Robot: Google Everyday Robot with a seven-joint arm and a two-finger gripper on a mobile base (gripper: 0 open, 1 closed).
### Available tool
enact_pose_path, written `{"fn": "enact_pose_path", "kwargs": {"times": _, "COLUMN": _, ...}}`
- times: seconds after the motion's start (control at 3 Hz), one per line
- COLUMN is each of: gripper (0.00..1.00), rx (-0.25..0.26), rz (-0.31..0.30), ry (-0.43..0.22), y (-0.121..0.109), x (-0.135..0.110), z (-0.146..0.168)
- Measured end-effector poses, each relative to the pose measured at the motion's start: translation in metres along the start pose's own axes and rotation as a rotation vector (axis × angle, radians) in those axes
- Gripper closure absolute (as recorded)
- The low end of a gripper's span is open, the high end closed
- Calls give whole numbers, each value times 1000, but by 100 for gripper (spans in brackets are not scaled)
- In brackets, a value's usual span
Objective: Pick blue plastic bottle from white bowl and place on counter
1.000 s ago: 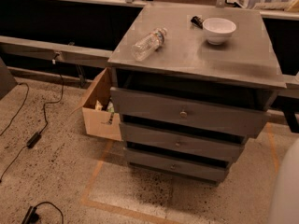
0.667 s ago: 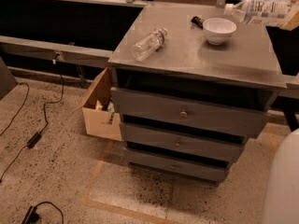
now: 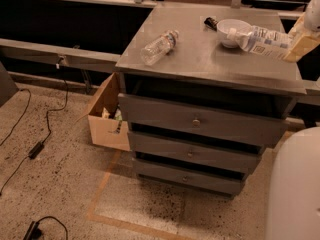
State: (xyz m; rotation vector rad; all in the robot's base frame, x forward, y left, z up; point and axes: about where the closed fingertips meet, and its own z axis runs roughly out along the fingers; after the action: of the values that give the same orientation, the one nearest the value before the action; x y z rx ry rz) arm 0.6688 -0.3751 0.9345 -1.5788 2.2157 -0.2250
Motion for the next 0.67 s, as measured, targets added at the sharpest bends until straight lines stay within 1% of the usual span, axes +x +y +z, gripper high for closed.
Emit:
{"fn": "enact_pose_path", "kwargs": {"times": 0.33, "gripper": 100, "rx": -60, "rz": 18, "ry": -14, "y": 7, "x": -5, "z": 24}}
{"fn": "enact_pose_path", "kwargs": {"times": 0.67, "gripper": 81, "rx": -84, "rz": 16, "ry": -10, "y": 6, "x": -11, "z": 46}}
